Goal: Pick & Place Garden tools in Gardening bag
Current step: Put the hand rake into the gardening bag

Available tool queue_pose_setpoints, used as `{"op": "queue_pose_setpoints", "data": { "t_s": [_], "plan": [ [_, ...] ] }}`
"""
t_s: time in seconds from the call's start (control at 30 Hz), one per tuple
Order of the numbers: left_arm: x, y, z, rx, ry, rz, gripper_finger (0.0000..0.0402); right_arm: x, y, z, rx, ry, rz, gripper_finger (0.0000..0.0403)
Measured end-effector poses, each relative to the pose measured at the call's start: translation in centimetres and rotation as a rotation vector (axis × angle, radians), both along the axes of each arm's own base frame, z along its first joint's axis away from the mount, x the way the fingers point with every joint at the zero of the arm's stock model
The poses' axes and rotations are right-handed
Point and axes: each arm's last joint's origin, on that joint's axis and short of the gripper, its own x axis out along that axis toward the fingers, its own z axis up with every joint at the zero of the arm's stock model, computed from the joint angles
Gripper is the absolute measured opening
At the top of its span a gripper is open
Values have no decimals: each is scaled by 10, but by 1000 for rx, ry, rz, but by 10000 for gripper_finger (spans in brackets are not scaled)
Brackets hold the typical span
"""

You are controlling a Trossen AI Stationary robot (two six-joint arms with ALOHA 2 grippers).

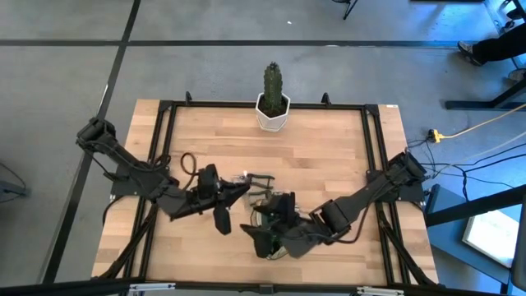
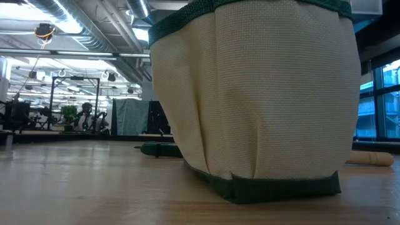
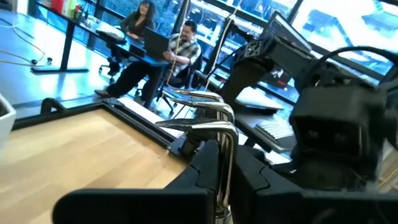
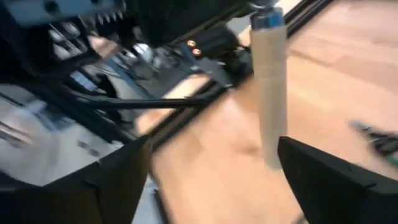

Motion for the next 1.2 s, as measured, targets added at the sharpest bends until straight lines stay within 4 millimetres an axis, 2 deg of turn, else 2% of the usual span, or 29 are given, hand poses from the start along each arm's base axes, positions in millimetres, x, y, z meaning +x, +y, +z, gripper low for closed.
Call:
{"op": "queue_pose_setpoints", "data": {
  "t_s": [0.1, 0.17, 0.27, 0.5, 0.67, 0.77, 0.9, 1.07, 1.2],
  "plan": [
    [-11, -11, 1, 3, 0, 42, 7, -3, 3, 6, 99, -33, 11, 364],
    [-19, -20, 0, 16, 12, 67, 7, -5, 4, 10, 263, -16, 83, 366],
    [-27, -30, -3, 7, 22, 73, 7, -6, 9, 15, 334, -38, 138, 366],
    [-41, -58, -15, -57, 11, 49, 7, -24, 41, 41, -16, -193, 519, 366],
    [-39, -81, -36, -120, -28, 134, 7, -57, 59, 60, -237, -237, 665, 366],
    [-29, -95, -48, -130, -51, 205, 7, -74, 63, 67, -279, -228, 719, 367],
    [-3, -110, -50, -102, -48, 307, 7, -90, 65, 76, -312, -246, 881, 367],
    [45, -121, -44, -54, -23, 413, 7, -114, 68, 92, -331, -327, 1161, 367],
    [84, -127, -43, -14, 2, 462, 7, -136, 75, 89, -342, -264, 1308, 367]
  ]
}}
